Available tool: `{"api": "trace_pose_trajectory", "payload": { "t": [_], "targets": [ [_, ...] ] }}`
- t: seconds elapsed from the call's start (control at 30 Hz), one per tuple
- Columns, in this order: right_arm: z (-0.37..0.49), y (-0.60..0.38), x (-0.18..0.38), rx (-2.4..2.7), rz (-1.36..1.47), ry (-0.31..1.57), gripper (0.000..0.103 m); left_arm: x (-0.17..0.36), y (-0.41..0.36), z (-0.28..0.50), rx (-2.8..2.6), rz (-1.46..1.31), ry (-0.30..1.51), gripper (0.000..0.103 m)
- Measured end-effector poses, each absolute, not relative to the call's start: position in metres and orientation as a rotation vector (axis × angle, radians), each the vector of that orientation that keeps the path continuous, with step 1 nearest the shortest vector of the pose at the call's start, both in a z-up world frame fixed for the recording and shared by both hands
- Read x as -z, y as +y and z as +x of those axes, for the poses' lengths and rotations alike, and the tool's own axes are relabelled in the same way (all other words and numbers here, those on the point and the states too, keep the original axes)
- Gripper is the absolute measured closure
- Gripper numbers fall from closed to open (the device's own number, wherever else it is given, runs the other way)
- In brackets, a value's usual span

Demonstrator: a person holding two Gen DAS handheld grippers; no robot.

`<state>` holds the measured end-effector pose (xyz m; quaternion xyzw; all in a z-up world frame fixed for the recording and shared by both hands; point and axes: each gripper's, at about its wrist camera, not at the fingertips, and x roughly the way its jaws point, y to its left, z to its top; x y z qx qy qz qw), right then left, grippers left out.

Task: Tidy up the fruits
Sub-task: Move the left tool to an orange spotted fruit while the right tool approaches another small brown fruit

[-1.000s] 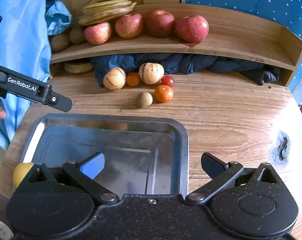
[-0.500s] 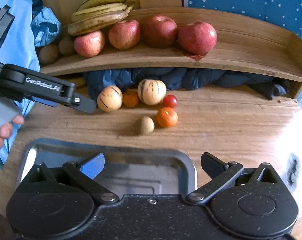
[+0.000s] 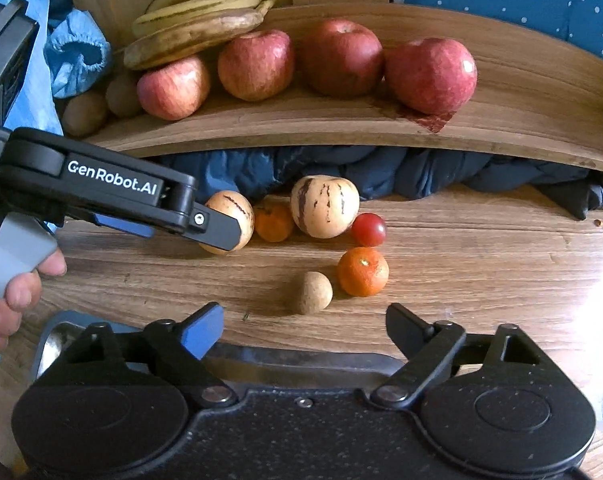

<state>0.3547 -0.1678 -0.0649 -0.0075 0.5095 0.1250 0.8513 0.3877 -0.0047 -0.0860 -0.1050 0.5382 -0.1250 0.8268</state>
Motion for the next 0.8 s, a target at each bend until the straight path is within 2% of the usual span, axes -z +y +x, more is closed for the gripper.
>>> {"api": "trace_pose_trajectory", "payload": {
  "t": [0.13, 0.3, 0.43, 0.67, 0.8],
  "targets": [
    [0.356, -0.164, 0.069, -0.259, -0.012, 1.073, 0.028, 0.089, -0.007, 0.392, 0.269, -0.227, 1.156, 0.013],
    [0.359, -0.158, 0.076, -0.238, -0.016, 1.071, 0.039, 0.094, -0.01, 0.399, 0.266, -0.237, 1.181, 0.021],
    [0.361, -0.153, 0.08, -0.223, -0.03, 1.068, 0.049, 0.097, -0.011, 0.402, 0.256, -0.248, 1.185, 0.023],
    [0.365, -0.151, 0.086, -0.22, -0.036, 1.068, 0.056, 0.098, -0.011, 0.405, 0.222, -0.258, 1.19, 0.027],
    [0.365, -0.15, 0.088, -0.216, -0.045, 1.067, 0.059, 0.098, -0.01, 0.406, 0.21, -0.271, 1.189, 0.033]
  ]
}}
